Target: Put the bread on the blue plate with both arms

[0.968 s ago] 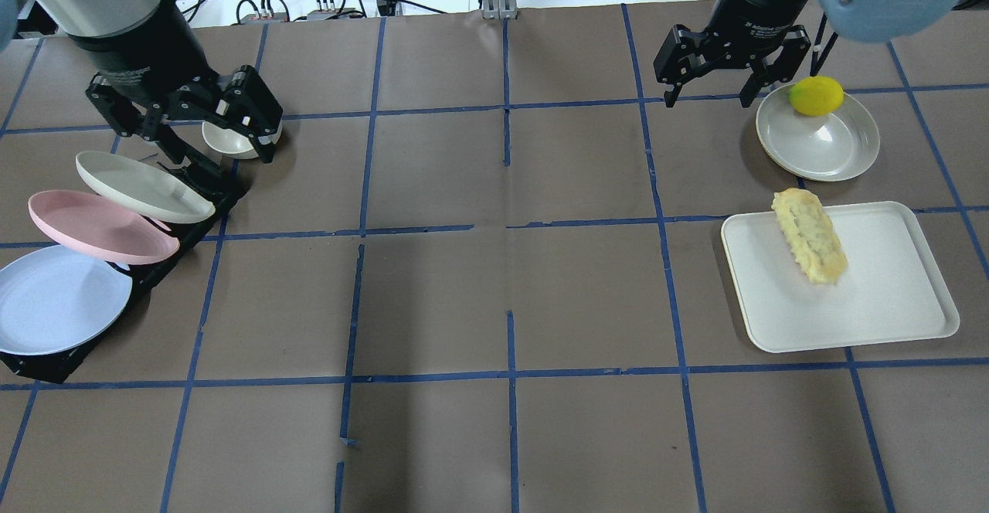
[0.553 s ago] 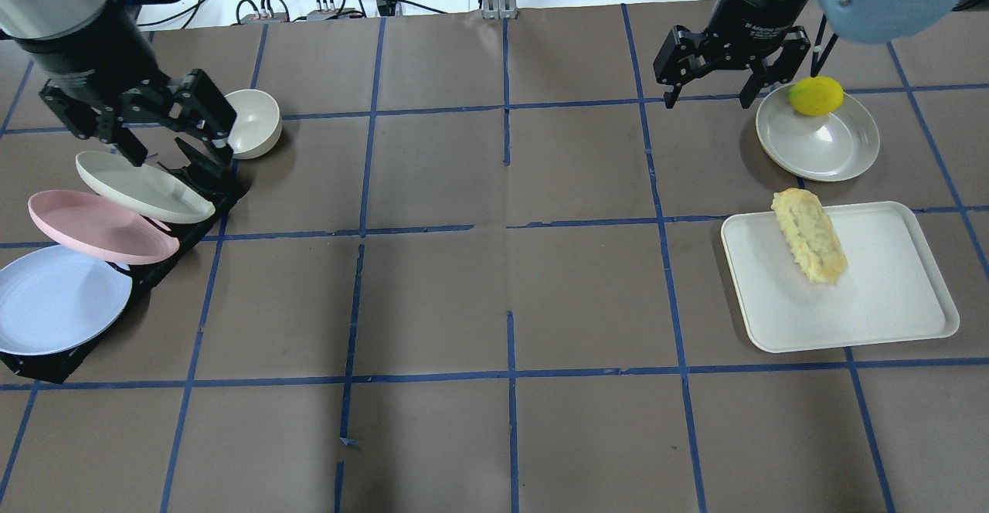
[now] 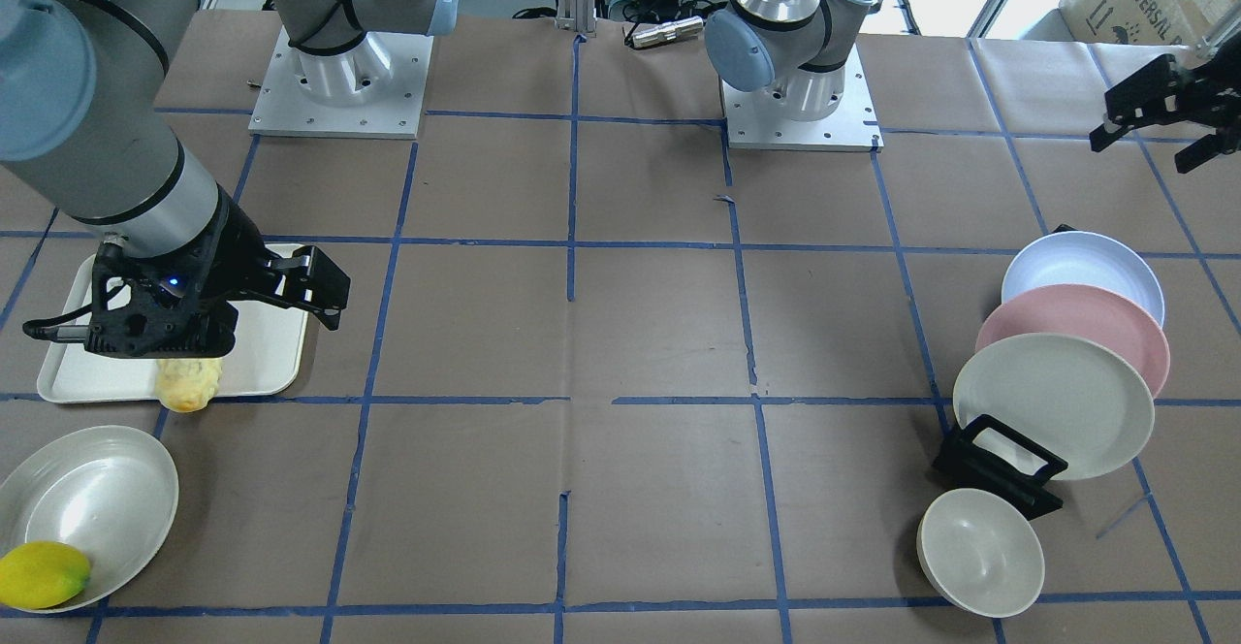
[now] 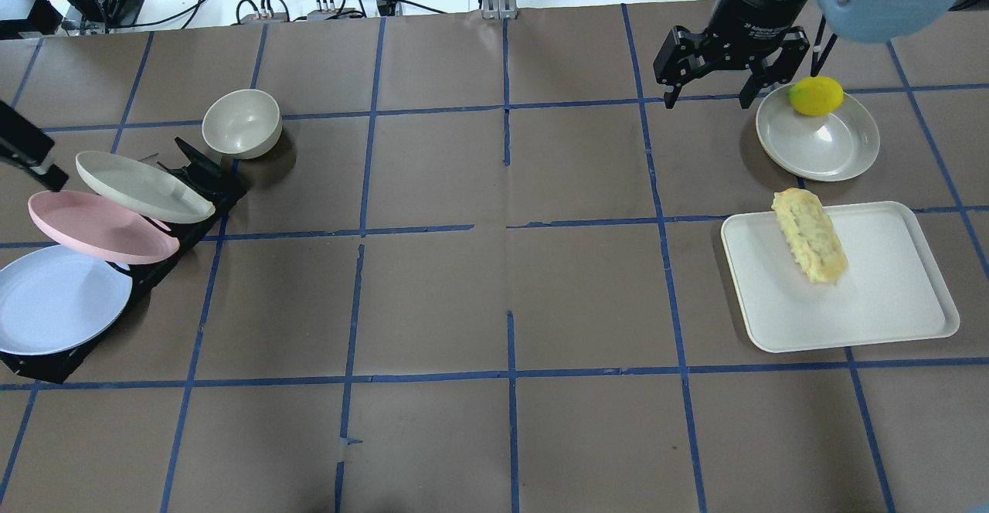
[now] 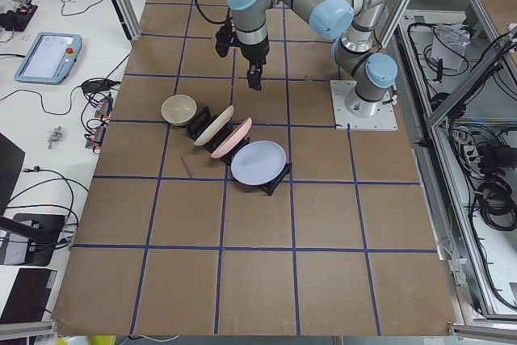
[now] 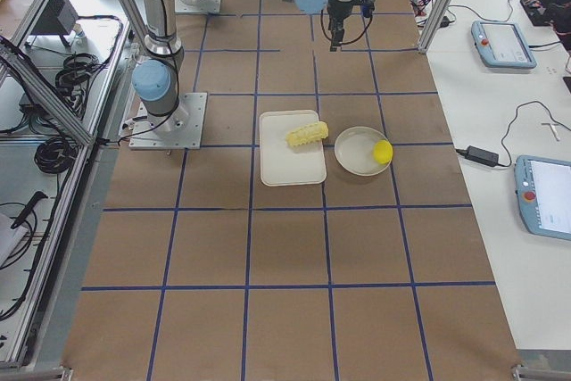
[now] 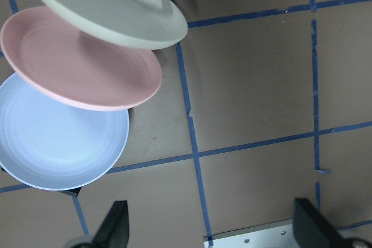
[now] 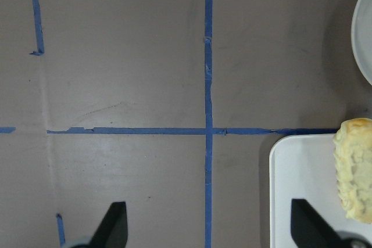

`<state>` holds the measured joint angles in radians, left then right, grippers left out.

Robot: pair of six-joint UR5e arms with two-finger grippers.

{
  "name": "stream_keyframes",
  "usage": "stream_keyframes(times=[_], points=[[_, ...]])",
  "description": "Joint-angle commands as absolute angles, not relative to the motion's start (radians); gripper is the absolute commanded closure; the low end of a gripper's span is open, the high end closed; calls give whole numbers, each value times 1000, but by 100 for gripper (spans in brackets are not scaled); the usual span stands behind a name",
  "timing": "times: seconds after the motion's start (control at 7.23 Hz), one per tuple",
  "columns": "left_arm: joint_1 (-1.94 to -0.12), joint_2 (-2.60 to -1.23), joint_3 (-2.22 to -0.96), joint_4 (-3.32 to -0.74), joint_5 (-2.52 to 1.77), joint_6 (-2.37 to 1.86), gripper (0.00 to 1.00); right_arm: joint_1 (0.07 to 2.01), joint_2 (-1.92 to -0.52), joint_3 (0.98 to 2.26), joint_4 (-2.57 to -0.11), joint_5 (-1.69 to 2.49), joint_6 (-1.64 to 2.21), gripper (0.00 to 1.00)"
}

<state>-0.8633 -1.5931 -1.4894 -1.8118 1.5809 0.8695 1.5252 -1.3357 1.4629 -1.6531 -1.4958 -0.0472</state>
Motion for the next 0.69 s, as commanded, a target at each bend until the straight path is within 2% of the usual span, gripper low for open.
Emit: stream_keyframes(times=[0.0, 0.28, 0.55], points=[[-694, -1674, -1464, -1786, 1580, 1076, 0, 1525, -1338, 1462, -1652, -1496, -48, 0], [-611, -1857, -1410, -1734, 1577, 1170, 0, 1525, -1333, 1457, -1654, -1496, -48, 0], [-607, -2018, -1352, -1683, 1568, 1178, 0, 1525, -1331, 1456, -1652, -1497, -48, 0]])
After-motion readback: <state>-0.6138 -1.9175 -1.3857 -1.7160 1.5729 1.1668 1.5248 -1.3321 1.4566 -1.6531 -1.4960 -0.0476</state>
